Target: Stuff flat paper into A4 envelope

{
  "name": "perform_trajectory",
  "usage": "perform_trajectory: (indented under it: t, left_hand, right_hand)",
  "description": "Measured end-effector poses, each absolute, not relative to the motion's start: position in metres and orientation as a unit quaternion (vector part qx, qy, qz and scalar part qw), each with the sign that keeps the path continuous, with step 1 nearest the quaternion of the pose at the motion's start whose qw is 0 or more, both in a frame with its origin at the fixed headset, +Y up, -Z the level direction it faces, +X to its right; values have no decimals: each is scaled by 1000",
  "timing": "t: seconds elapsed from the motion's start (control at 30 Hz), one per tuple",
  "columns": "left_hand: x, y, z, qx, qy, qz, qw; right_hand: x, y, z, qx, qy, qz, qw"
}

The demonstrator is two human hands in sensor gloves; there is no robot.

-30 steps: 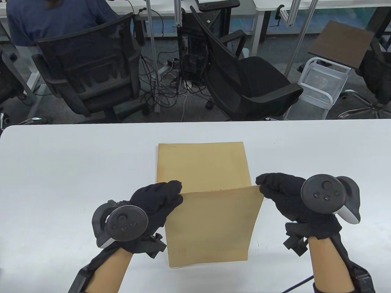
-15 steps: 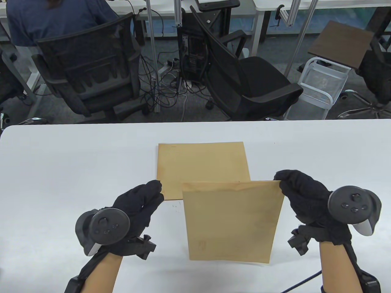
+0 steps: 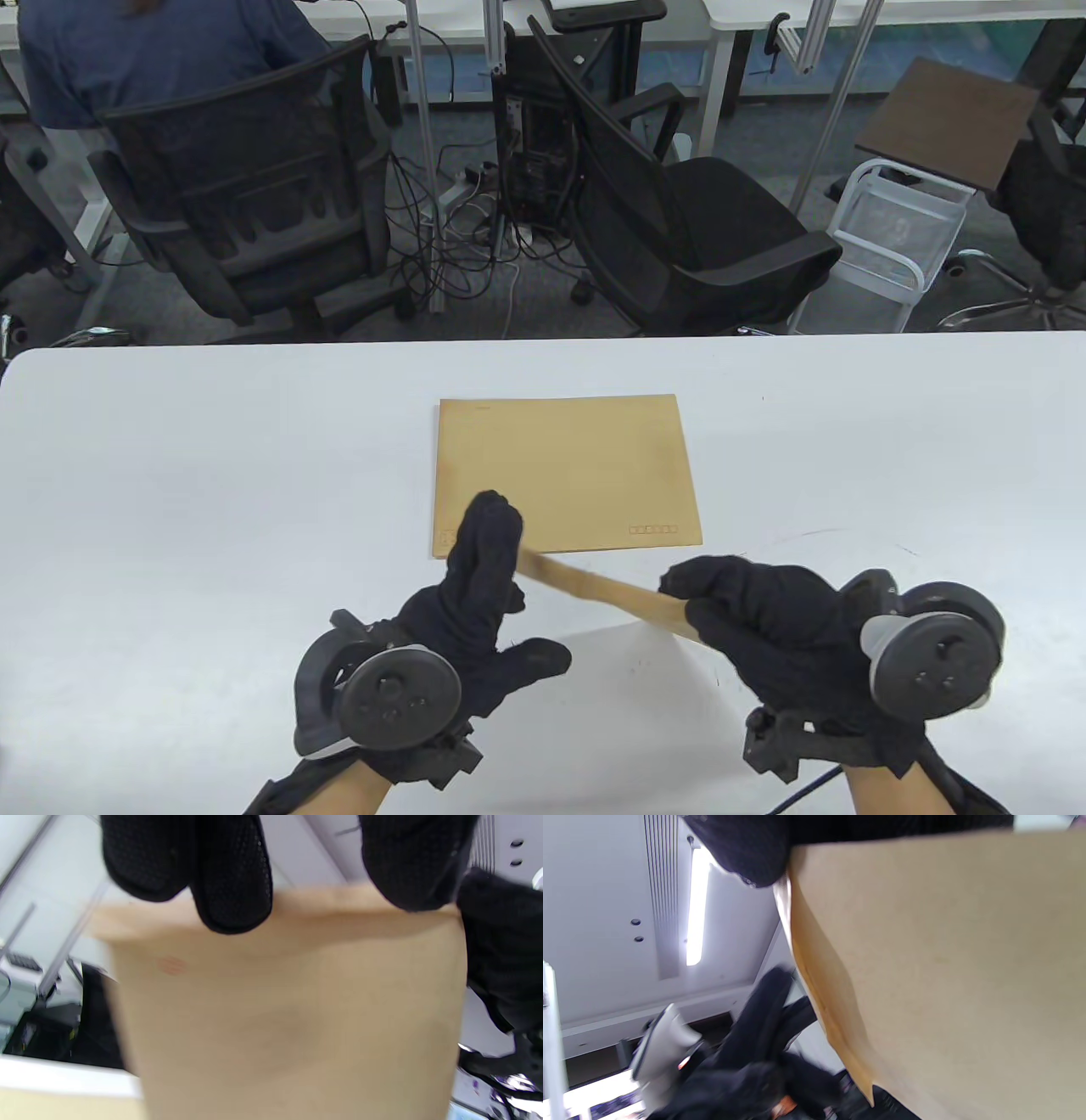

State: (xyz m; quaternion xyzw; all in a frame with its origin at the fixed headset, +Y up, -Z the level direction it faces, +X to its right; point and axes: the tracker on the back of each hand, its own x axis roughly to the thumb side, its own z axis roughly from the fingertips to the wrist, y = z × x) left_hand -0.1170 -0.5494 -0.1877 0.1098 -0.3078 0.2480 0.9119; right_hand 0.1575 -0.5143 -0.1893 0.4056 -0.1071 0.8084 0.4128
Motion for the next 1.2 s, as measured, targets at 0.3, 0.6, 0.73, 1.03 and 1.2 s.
perform_trajectory:
  t: [0.3, 0.6, 0.73, 1.03, 1.2]
  left_hand:
    - [-112, -564, -194, 18, -286, 240, 928]
    - [-128, -570, -189, 26, -319, 277, 906]
    - [-147, -569, -188, 91, -308, 306, 896]
    - [-167, -580, -199, 136, -310, 331, 881]
    - [-171, -582, -201, 151, -309, 328, 880]
  right_hand:
    - [126, -540, -215, 429, 39, 758, 489]
    - [131, -555, -223, 456, 91, 735, 494]
    - [147, -567, -224, 456, 134, 761, 441]
    - [152, -589, -228, 401, 136, 839, 342]
    - [146, -587, -224, 411, 74, 854, 312]
